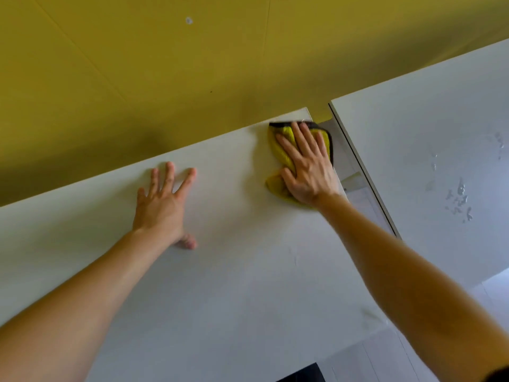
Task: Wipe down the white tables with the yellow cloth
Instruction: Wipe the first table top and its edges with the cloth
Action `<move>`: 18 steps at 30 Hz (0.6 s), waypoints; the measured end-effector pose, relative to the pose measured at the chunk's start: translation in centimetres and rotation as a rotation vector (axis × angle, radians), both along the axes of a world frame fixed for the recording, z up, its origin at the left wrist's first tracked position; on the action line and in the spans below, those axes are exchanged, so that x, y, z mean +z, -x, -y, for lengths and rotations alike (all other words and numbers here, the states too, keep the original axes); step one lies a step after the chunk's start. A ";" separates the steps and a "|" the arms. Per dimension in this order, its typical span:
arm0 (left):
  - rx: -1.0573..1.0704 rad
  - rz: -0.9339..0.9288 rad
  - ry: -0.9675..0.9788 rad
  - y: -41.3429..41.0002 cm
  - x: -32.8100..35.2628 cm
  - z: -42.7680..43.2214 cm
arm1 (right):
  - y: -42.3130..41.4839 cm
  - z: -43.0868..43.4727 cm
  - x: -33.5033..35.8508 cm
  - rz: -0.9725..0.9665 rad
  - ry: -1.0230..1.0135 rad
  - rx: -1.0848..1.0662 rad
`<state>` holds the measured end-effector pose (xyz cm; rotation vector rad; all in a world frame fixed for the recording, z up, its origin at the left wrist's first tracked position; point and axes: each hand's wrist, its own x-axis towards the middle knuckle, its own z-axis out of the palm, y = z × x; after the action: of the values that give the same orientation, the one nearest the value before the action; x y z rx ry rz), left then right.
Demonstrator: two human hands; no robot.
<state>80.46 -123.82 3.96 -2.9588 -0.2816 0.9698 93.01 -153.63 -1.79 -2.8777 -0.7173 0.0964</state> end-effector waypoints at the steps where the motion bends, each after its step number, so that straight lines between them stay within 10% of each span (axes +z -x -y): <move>1: 0.006 -0.004 0.002 0.0 0.1 0.1 | 3.0 0.7 0.0 0.001 -0.016 0.012; 6: 0.022 0.011 0.019 0.1 0.3 0.1 | 8.9 6.3 -0.5 -0.042 0.076 0.355; 13: 0.069 0.145 0.020 2.5 0.6 0.3 | 2.1 0.0 0.1 -0.039 -0.035 -0.108; 18: 0.116 0.267 0.049 8.8 1.3 1.5 | 18.0 -5.7 -1.0 -0.123 -0.066 0.553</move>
<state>71.67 -125.32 5.22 -3.1460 -0.4437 0.5932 75.01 -147.95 -2.75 -2.5023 -1.4322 0.3091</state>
